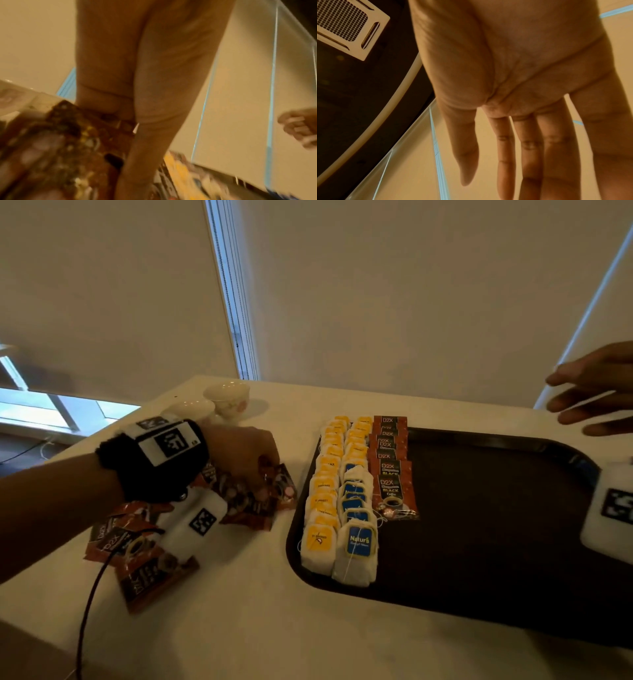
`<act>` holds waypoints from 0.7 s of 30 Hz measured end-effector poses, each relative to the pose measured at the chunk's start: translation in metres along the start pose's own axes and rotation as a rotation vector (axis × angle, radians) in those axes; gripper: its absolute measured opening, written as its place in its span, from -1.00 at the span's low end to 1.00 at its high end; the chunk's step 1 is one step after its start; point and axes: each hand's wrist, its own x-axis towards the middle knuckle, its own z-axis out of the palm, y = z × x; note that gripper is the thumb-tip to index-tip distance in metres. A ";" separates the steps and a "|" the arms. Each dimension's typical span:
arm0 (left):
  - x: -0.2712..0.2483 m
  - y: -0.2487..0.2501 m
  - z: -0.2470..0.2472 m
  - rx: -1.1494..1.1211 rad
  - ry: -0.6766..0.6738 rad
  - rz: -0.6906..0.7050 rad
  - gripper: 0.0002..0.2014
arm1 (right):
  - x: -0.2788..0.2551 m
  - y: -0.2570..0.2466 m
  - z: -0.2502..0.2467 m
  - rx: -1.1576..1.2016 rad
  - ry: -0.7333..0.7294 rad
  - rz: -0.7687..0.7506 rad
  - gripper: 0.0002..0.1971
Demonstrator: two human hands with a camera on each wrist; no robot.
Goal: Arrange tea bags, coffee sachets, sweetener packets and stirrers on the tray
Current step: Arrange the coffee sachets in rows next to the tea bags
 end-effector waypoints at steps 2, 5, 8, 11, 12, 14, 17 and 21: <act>0.000 -0.004 -0.016 -0.066 0.113 0.033 -0.66 | -0.013 -0.025 0.030 -0.071 -0.030 -0.009 -0.22; -0.001 -0.006 -0.038 -0.352 0.380 0.069 -0.89 | -0.010 -0.037 0.060 -0.108 -0.076 0.005 -0.44; 0.003 0.017 -0.042 -0.868 0.430 0.256 -0.91 | -0.008 -0.043 0.094 -0.128 -0.136 0.019 -0.52; 0.011 0.053 -0.036 -1.267 0.327 0.425 -0.87 | -0.003 -0.041 0.122 -0.150 -0.173 0.018 -0.45; 0.015 0.064 -0.035 -1.368 0.312 0.458 -0.87 | -0.001 -0.039 0.129 -0.123 -0.186 0.019 -0.41; 0.023 0.080 -0.034 -1.529 0.302 0.515 -0.87 | 0.002 -0.035 0.138 -0.030 -0.168 0.010 -0.38; 0.032 0.094 -0.036 -1.626 0.294 0.604 -0.82 | 0.007 -0.028 0.141 0.209 -0.050 0.020 -0.54; 0.040 0.103 -0.037 -1.638 0.225 0.635 -0.71 | 0.012 -0.025 0.139 0.401 0.065 0.034 -0.73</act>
